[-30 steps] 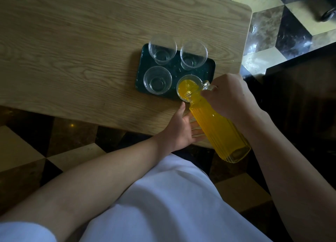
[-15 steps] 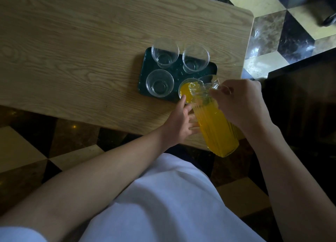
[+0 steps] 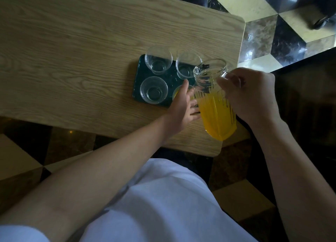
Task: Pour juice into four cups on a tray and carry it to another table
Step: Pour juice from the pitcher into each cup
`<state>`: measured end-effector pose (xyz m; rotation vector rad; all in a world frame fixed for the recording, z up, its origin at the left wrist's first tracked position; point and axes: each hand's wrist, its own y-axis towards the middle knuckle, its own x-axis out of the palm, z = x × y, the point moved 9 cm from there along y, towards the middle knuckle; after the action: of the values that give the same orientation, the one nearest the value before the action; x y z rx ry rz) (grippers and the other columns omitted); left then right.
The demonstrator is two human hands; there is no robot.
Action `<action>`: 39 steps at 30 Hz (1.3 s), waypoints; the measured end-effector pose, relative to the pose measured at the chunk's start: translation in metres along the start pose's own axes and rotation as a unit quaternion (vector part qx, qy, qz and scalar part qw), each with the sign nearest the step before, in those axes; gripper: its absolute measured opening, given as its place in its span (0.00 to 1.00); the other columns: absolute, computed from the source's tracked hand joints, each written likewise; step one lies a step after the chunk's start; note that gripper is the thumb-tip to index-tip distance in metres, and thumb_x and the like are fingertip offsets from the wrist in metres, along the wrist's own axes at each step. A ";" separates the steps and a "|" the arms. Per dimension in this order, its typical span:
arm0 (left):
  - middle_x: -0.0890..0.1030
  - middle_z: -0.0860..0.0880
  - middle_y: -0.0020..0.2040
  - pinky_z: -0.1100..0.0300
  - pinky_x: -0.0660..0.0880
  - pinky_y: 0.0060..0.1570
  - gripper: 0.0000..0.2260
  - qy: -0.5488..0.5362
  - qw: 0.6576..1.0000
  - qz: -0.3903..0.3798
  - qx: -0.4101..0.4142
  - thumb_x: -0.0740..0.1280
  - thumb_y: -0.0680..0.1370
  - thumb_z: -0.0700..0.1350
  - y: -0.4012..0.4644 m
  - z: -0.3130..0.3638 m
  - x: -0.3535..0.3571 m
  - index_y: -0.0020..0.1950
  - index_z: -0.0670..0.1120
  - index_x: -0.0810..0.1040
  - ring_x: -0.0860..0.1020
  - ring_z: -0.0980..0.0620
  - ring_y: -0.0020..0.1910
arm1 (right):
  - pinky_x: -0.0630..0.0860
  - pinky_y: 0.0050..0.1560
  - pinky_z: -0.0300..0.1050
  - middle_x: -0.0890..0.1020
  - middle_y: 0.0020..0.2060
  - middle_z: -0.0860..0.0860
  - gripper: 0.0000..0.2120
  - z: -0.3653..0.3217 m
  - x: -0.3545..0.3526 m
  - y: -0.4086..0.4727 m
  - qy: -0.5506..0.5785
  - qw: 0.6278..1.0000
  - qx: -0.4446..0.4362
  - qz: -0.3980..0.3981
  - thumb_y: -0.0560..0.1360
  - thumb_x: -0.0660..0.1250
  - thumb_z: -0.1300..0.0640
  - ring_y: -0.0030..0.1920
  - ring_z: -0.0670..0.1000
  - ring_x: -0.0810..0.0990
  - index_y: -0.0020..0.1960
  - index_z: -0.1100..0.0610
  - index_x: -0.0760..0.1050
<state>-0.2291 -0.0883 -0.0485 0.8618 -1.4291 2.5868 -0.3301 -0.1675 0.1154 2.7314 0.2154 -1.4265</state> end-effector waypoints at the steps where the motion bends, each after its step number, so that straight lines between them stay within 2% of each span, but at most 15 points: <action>1: 0.59 0.36 0.82 0.38 0.62 0.75 0.35 -0.007 1.000 0.005 -0.001 0.47 0.81 0.70 0.003 0.003 0.002 0.84 0.53 0.53 0.63 0.34 0.78 | 0.78 0.41 0.51 0.80 0.28 0.54 0.15 -0.001 0.002 0.006 -0.009 1.000 -0.001 -0.009 0.75 0.70 0.50 0.32 0.57 0.80 0.34 0.59 0.78; 6: 0.62 0.37 0.81 0.35 0.60 0.75 0.34 -0.055 0.998 0.031 -0.004 0.45 0.81 0.70 0.018 0.010 0.004 0.80 0.52 0.64 0.65 0.34 0.76 | 0.76 0.35 0.57 0.76 0.29 0.64 0.19 -0.006 0.015 0.038 -0.058 0.997 -0.025 -0.051 0.74 0.68 0.51 0.33 0.66 0.74 0.34 0.66 0.75; 10: 0.60 0.38 0.82 0.33 0.61 0.74 0.35 -0.091 0.995 0.042 -0.014 0.47 0.79 0.72 0.027 0.012 0.007 0.81 0.55 0.61 0.64 0.33 0.77 | 0.78 0.34 0.60 0.77 0.32 0.69 0.20 -0.007 0.023 0.058 -0.074 0.993 -0.025 -0.090 0.74 0.68 0.54 0.36 0.70 0.76 0.34 0.70 0.73; 13: 0.67 0.38 0.78 0.32 0.62 0.74 0.35 -0.102 0.994 0.038 -0.018 0.47 0.80 0.72 0.031 0.013 0.008 0.81 0.55 0.61 0.69 0.33 0.74 | 0.79 0.34 0.60 0.78 0.34 0.71 0.21 -0.007 0.024 0.070 -0.078 0.991 -0.018 -0.108 0.74 0.70 0.55 0.36 0.70 0.78 0.35 0.72 0.72; 15: 0.70 0.38 0.76 0.32 0.62 0.74 0.35 -0.108 0.994 0.026 -0.021 0.47 0.80 0.72 0.033 0.013 0.009 0.81 0.54 0.61 0.71 0.33 0.73 | 0.81 0.36 0.61 0.80 0.35 0.70 0.21 -0.005 0.027 0.077 -0.087 0.988 -0.010 -0.124 0.75 0.70 0.53 0.38 0.70 0.80 0.36 0.72 0.74; 17: 0.69 0.38 0.77 0.32 0.61 0.74 0.35 -0.118 0.992 0.015 -0.030 0.47 0.80 0.71 0.035 0.014 0.012 0.82 0.55 0.59 0.70 0.32 0.73 | 0.83 0.37 0.62 0.82 0.36 0.69 0.20 -0.003 0.031 0.083 -0.099 0.985 0.005 -0.140 0.75 0.70 0.52 0.38 0.70 0.82 0.38 0.70 0.76; 21: 0.67 0.37 0.78 0.31 0.59 0.74 0.35 -0.139 0.989 0.002 -0.048 0.47 0.80 0.71 0.036 0.013 0.018 0.83 0.55 0.57 0.67 0.31 0.74 | 0.82 0.36 0.59 0.83 0.36 0.66 0.17 -0.003 0.036 0.092 -0.127 0.978 0.019 -0.163 0.76 0.70 0.53 0.33 0.65 0.79 0.38 0.67 0.79; 24: 0.69 0.37 0.77 0.31 0.59 0.74 0.35 -0.160 0.986 -0.002 -0.052 0.47 0.80 0.71 0.035 0.010 0.020 0.82 0.54 0.59 0.68 0.32 0.74 | 0.83 0.40 0.57 0.83 0.37 0.62 0.14 -0.002 0.041 0.096 -0.141 0.972 0.033 -0.185 0.76 0.72 0.52 0.36 0.63 0.83 0.39 0.62 0.81; 27: 0.69 0.38 0.77 0.30 0.60 0.72 0.34 -0.194 0.979 0.003 -0.059 0.48 0.80 0.71 0.035 0.007 0.025 0.82 0.55 0.59 0.67 0.32 0.75 | 0.83 0.40 0.56 0.82 0.37 0.62 0.13 0.000 0.045 0.100 -0.154 0.967 0.033 -0.199 0.75 0.72 0.53 0.37 0.64 0.83 0.38 0.62 0.80; 29: 0.69 0.39 0.77 0.29 0.59 0.71 0.35 -0.212 0.976 0.000 -0.060 0.48 0.79 0.72 0.035 0.005 0.029 0.82 0.56 0.60 0.67 0.32 0.75 | 0.81 0.37 0.53 0.81 0.34 0.62 0.14 0.002 0.049 0.103 -0.159 0.966 0.033 -0.202 0.74 0.72 0.54 0.36 0.64 0.82 0.35 0.63 0.78; 32: 0.69 0.39 0.77 0.27 0.57 0.72 0.35 -0.227 0.972 -0.005 -0.058 0.48 0.79 0.73 0.034 0.004 0.032 0.81 0.56 0.63 0.66 0.32 0.76 | 0.71 0.31 0.46 0.77 0.30 0.61 0.15 0.004 0.052 0.105 -0.168 0.964 0.034 -0.202 0.72 0.72 0.55 0.33 0.63 0.76 0.33 0.64 0.75; 35: 0.68 0.39 0.78 0.27 0.57 0.72 0.35 -0.236 0.970 -0.006 -0.060 0.49 0.78 0.73 0.036 0.004 0.032 0.81 0.57 0.62 0.65 0.32 0.76 | 0.72 0.33 0.48 0.77 0.32 0.64 0.15 0.004 0.057 0.107 -0.177 0.961 0.025 -0.209 0.71 0.73 0.56 0.36 0.67 0.78 0.34 0.65 0.76; 39: 0.69 0.38 0.77 0.27 0.53 0.74 0.35 -0.241 0.968 -0.011 -0.064 0.49 0.78 0.73 0.038 0.002 0.034 0.81 0.56 0.62 0.65 0.31 0.76 | 0.69 0.32 0.47 0.71 0.29 0.59 0.15 0.007 0.062 0.110 -0.189 0.957 0.034 -0.219 0.71 0.73 0.58 0.31 0.60 0.70 0.33 0.65 0.73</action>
<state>-0.2687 -0.1184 -0.0601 1.5496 -1.6518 2.3314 -0.2849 -0.2709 0.0589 2.4870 0.7994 -2.0601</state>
